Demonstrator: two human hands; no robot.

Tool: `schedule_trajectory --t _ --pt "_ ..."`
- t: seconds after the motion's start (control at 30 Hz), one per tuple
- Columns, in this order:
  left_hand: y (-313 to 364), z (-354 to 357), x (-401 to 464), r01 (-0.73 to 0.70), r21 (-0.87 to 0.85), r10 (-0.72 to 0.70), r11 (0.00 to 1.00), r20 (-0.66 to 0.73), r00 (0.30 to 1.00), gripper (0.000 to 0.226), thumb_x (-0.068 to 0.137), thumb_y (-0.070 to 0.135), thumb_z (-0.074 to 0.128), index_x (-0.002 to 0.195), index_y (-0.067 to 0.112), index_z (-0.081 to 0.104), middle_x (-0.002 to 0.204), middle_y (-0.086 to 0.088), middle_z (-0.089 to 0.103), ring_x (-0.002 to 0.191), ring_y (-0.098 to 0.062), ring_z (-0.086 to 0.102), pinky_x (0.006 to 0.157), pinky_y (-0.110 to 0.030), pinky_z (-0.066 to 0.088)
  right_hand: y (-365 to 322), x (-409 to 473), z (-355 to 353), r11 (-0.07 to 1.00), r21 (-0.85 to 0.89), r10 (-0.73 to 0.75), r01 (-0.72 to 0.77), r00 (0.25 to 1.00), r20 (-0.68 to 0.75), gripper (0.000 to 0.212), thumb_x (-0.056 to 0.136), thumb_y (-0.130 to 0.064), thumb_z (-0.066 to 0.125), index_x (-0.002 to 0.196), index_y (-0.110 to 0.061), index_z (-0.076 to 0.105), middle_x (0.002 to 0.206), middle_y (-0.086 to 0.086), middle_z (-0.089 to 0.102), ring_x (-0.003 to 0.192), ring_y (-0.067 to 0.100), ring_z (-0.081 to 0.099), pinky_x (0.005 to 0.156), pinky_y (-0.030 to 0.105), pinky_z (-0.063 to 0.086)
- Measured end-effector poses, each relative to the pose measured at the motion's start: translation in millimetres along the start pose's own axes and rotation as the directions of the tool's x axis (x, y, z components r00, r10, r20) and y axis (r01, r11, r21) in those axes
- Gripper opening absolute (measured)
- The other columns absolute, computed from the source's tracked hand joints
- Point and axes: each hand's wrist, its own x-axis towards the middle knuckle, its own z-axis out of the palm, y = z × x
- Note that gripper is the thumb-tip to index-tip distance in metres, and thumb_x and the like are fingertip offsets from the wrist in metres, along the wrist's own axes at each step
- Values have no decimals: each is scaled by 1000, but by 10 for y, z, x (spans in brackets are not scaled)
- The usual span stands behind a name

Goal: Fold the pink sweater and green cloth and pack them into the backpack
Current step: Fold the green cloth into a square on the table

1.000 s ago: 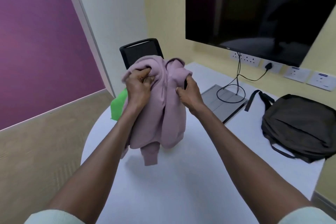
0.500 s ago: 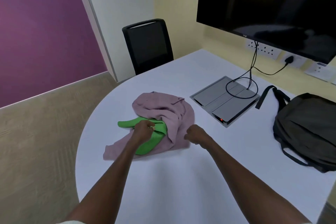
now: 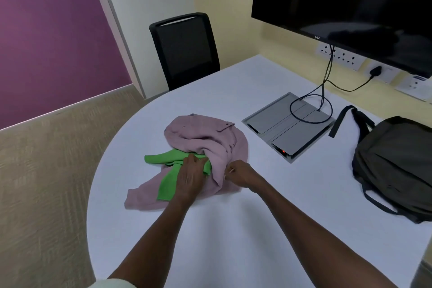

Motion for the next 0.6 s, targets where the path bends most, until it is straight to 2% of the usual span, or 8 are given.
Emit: schedule_trajectory --t 0.07,0.13,0.2,0.27,0.33,0.4,0.5,0.6 --pt "25 16 47 -39 83 38 996 11 999 18 69 2 79 81 12 70 78 -13 58 69 -31 56 50 -36 44 17 11 3 1000 11 -4 4 1000 5 12 86 -9 61 83 3 62 89 21 61 83 23 51 63 26 37" --pt "21 39 98 -40 137 36 990 31 999 18 65 -1 79 66 12 65 73 -10 57 67 -28 55 46 -35 39 41 31 6 1000 14 -9 9 1000 7 24 86 -8 62 93 14 64 101 28 66 81 22 51 63 26 38" --pt "-1 43 143 -44 103 42 994 26 999 20 66 -3 76 62 11 62 68 -10 57 64 -29 55 48 -36 39 48 38 -1 1000 17 -17 16 1000 11 25 86 -8 62 97 14 65 106 27 67 81 22 53 64 26 40" --pt "-27 -8 171 -34 -40 34 999 -5 999 13 73 -3 70 73 8 63 68 -12 60 63 -32 58 53 -40 43 43 53 -13 1000 11 -29 29 1000 9 24 87 -10 62 99 11 66 108 24 68 85 22 55 71 26 42" --pt "-53 -103 204 -5 -206 -14 979 -89 996 8 84 2 56 89 6 62 75 -13 62 68 -33 58 59 -43 46 20 64 -23 997 19 -71 72 997 -37 27 87 -13 64 110 1 66 115 17 67 96 23 59 81 28 45" --pt "-41 -276 278 -24 -280 -13 960 -130 991 15 90 9 46 95 8 59 82 -10 63 74 -29 58 63 -42 46 -74 33 -38 986 44 -157 162 982 -103 43 86 -17 70 127 -9 59 121 8 63 101 21 59 86 29 47" --pt "13 -620 397 -163 -332 97 929 -206 974 17 93 7 52 99 9 68 87 -7 69 78 -23 62 66 -37 48 -328 -48 -43 939 120 -292 321 933 -211 58 81 -25 78 134 -15 54 120 0 62 96 15 60 80 26 49" --pt "124 -943 457 -236 -444 153 864 -216 964 14 89 4 66 96 9 76 84 -4 74 75 -13 66 67 -31 52 -613 -155 -43 906 138 -333 400 876 -350 41 80 -29 76 117 -18 63 104 -5 69 88 10 65 72 25 54"
